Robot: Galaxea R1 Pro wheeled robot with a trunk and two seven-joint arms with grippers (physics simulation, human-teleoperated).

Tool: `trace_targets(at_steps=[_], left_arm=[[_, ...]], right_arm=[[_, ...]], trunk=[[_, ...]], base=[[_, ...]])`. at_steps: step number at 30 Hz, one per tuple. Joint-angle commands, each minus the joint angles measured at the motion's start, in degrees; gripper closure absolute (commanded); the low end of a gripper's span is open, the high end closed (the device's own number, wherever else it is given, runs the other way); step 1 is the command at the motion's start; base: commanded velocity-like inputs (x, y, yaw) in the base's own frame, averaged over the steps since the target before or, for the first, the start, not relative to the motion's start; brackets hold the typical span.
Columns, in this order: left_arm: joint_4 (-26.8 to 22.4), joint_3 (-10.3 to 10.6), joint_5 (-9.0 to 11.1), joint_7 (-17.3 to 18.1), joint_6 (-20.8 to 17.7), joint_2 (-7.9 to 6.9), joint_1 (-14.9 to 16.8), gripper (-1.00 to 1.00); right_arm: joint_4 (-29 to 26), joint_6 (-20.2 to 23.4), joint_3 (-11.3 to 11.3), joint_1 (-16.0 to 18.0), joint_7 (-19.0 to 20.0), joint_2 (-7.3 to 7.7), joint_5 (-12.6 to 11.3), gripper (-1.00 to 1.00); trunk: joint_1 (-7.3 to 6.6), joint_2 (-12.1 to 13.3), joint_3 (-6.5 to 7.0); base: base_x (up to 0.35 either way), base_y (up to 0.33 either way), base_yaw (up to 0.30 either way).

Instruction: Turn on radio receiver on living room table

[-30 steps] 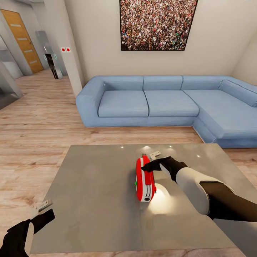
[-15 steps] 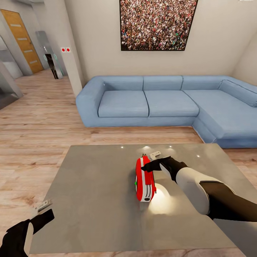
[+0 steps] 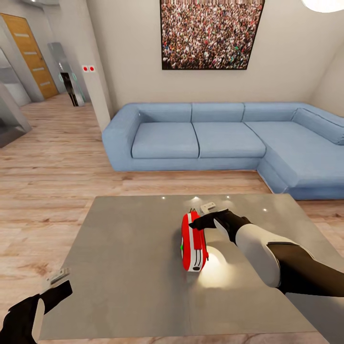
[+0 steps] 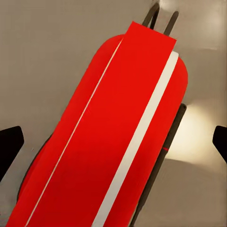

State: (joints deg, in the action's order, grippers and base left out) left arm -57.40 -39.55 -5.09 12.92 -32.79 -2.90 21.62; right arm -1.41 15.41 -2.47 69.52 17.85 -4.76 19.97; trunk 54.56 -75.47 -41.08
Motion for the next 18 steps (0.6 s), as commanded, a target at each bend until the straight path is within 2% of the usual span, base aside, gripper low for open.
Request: trace_targets(at_steps=[1,8,18], left_arm=[[0.0,0.0,0.0,0.0,0.0,0.00,0.0,1.00],[0.0,0.0,0.0,0.0,0.0,-0.02,0.0,1.00],[0.1,0.0,0.0,-0.1,0.0,-0.01,0.0,1.00]], right_arm=[[0.0,0.0,0.0,0.0,0.0,-0.03,0.0,-1.00],[0.0,0.0,0.0,0.0,-0.1,-0.01,0.0,-1.00],[0.0,0.0,0.0,0.0,-0.1,0.01,-0.1,-1.00]], trunk=[[-0.23,0.4,0.18],[-1.76,3.2,1.44],[-3.96,7.2,3.24]], base=[[0.000,0.000,0.000],[-0.031,-0.007,0.000],[-0.265,-0.133,0.000]])
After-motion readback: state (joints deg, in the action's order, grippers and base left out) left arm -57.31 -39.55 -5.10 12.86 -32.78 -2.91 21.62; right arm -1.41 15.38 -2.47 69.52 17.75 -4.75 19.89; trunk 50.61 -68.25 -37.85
